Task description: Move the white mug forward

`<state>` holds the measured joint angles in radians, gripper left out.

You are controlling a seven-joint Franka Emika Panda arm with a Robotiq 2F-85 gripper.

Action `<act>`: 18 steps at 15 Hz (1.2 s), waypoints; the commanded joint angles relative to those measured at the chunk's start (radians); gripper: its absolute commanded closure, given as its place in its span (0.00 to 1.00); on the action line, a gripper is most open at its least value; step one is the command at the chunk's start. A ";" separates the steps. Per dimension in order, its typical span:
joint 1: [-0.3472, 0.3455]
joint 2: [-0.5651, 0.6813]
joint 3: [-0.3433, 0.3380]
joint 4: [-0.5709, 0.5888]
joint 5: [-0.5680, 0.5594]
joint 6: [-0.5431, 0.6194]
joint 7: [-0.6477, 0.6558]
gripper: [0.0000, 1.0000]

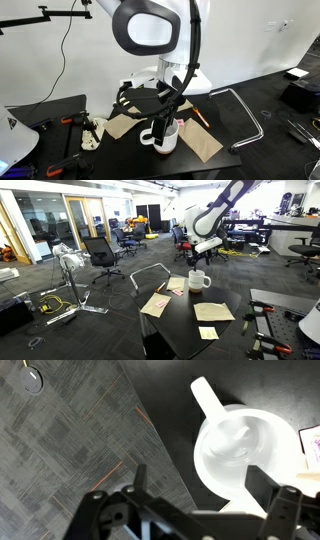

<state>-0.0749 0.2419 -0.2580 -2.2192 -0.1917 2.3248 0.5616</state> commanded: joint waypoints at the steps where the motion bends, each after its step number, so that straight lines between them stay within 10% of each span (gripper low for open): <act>1: 0.004 -0.098 -0.001 -0.024 -0.034 -0.072 0.028 0.00; 18: 0.010 -0.434 0.141 -0.050 0.209 -0.171 -0.565 0.00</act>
<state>-0.0685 -0.1389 -0.1192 -2.2436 -0.0534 2.1799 0.1185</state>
